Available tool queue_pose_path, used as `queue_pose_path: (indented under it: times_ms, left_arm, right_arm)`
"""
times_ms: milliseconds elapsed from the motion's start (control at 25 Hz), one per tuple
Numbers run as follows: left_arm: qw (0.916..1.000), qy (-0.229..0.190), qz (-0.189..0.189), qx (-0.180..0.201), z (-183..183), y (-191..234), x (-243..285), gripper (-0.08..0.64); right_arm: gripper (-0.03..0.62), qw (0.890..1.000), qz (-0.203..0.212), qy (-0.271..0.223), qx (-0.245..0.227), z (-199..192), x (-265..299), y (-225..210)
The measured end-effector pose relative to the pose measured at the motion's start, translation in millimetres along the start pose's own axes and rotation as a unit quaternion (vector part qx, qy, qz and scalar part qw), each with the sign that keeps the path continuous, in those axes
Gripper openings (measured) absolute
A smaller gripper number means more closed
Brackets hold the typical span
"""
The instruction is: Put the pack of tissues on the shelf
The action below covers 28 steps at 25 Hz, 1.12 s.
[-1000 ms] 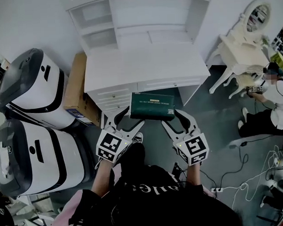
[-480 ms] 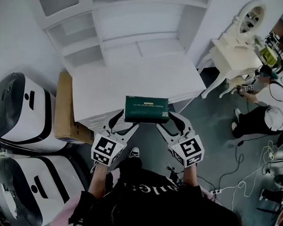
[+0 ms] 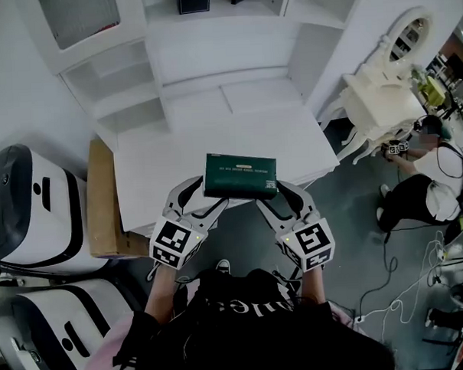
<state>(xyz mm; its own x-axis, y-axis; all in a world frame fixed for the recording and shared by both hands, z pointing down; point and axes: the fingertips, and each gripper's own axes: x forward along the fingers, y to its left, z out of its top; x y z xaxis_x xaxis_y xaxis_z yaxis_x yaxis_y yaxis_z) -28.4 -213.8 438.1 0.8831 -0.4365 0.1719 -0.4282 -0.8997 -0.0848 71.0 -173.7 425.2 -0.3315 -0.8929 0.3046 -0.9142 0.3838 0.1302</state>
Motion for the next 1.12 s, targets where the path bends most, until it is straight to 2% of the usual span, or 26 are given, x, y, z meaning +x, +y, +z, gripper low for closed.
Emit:
queue_pose_path:
  times_ms: [360, 640, 1120]
  left_arm:
    - [0.9998, -0.013, 0.002, 0.013, 18, 36, 39, 0.288]
    - [0.9990, -0.022, 0.032, 0.022, 44, 63, 81, 0.288]
    - [0.9951, -0.047, 0.079, 0.037, 113, 120, 167, 0.288]
  right_arm:
    - [0.242, 1.000, -0.005, -0.010, -0.003, 18, 33, -41]
    - [0.242, 0.999, 0.017, -0.029, -0.017, 37, 59, -92]
    - [0.242, 0.994, 0.053, -0.075, -0.063, 104, 104, -199]
